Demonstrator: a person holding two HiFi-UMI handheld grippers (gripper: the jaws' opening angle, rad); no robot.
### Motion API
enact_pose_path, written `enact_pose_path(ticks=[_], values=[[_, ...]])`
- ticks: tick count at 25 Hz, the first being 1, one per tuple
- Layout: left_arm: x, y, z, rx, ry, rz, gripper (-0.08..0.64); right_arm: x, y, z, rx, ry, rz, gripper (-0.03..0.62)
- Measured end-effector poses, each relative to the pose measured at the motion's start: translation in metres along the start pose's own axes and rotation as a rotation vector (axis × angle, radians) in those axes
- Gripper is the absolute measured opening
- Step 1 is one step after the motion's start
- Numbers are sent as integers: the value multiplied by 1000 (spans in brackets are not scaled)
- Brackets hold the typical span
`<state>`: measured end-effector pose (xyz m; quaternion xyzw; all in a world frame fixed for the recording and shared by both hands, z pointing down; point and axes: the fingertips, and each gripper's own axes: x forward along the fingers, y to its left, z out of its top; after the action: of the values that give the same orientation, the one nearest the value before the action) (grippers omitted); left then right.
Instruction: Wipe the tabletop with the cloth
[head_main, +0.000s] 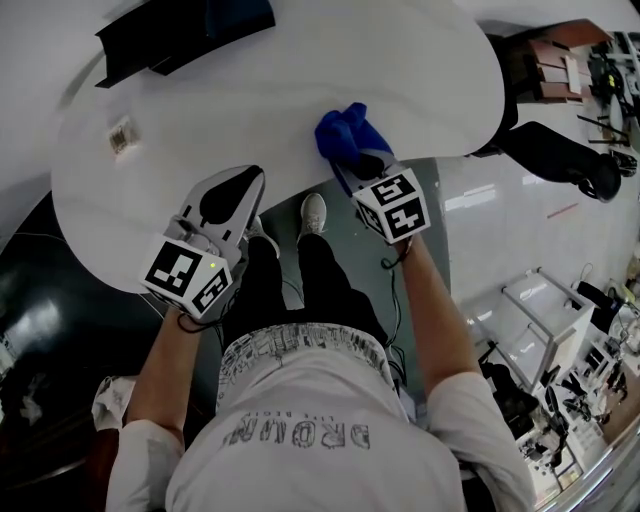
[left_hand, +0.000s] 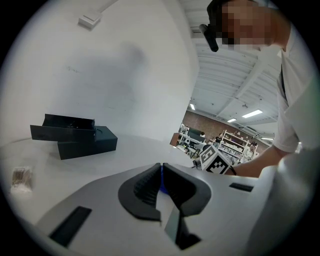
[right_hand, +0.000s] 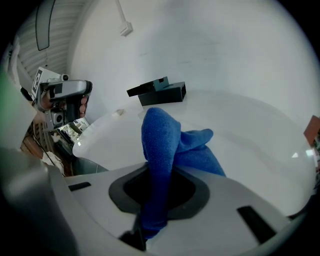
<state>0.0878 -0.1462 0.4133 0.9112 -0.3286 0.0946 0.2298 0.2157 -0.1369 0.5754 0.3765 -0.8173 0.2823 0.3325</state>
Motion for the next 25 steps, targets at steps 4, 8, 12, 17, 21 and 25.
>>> enact_pose_path(ticks=[4,8,12,17,21,25], values=[[-6,2,1,4,-5,10,28,-3,1,1,33,-29,10,71],[-15,4,5,8,-17,21,28,-12,3,11,51,-75,2,71],[-29,12,13,14,-47,38,28,-20,10,33,47,-134,-3,71],[-46,20,29,28,-81,59,28,-31,22,61,39,-190,1,71],[-61,23,47,43,-113,75,28,-43,35,84,34,-231,8,71],[-76,31,61,57,-148,91,28,-51,48,107,21,-267,15,71]])
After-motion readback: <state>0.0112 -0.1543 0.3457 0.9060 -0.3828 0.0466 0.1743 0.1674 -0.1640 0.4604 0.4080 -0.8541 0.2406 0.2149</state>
